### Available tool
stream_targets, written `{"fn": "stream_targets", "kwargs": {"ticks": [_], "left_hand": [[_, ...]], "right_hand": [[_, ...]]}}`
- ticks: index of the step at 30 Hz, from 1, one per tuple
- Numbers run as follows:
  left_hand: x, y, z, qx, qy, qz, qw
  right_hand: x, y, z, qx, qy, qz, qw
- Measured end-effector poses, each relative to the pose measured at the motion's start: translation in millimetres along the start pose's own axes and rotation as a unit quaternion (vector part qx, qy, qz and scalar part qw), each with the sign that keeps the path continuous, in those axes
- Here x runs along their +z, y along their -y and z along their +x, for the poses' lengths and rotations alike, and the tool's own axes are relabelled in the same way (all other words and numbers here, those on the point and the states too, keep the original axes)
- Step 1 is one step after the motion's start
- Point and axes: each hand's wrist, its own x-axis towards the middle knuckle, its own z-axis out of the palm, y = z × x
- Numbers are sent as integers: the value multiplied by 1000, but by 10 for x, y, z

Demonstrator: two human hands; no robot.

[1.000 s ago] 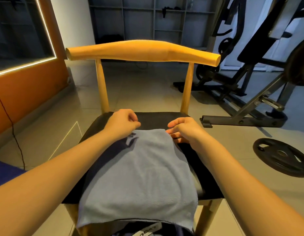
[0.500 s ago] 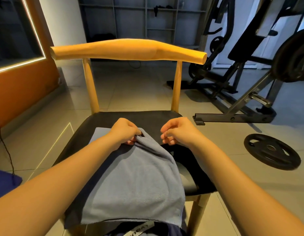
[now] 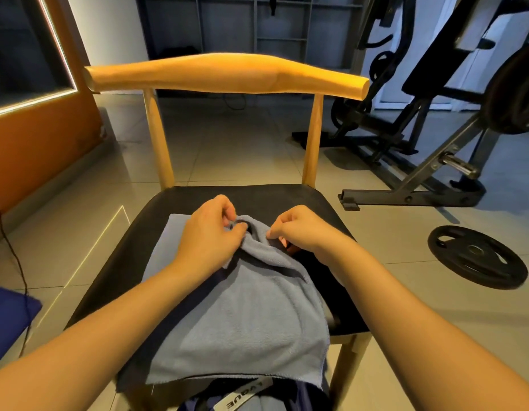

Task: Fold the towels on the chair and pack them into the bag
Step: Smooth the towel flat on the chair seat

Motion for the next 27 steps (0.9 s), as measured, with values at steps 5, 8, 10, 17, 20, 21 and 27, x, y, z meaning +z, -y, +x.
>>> {"fn": "stream_targets", "kwargs": {"ticks": [5,8,10,17,20,21,27], "left_hand": [[74,-256,-173,-38,140,108,983],[81,-203,-179,-60,163,136,975],[70,-161,-170,-79,168,114,976],[-180,-65,-91,-148,212,-81,962],[-379,25,-5,-162,237,-106,952],[-416,49,10,-167,243,-109,949],[-419,111,24,-177,252,-125,943]], "right_hand": [[-26,-15,33,40,24,97,994],[-20,-71,59,58,15,77,995],[-21,-101,78,60,-4,35,998],[-3,-227,182,31,-77,-152,985],[36,-184,139,-11,-112,-193,975],[44,-150,125,-36,-117,-183,975],[178,-29,57,-95,-34,-244,964]]}}
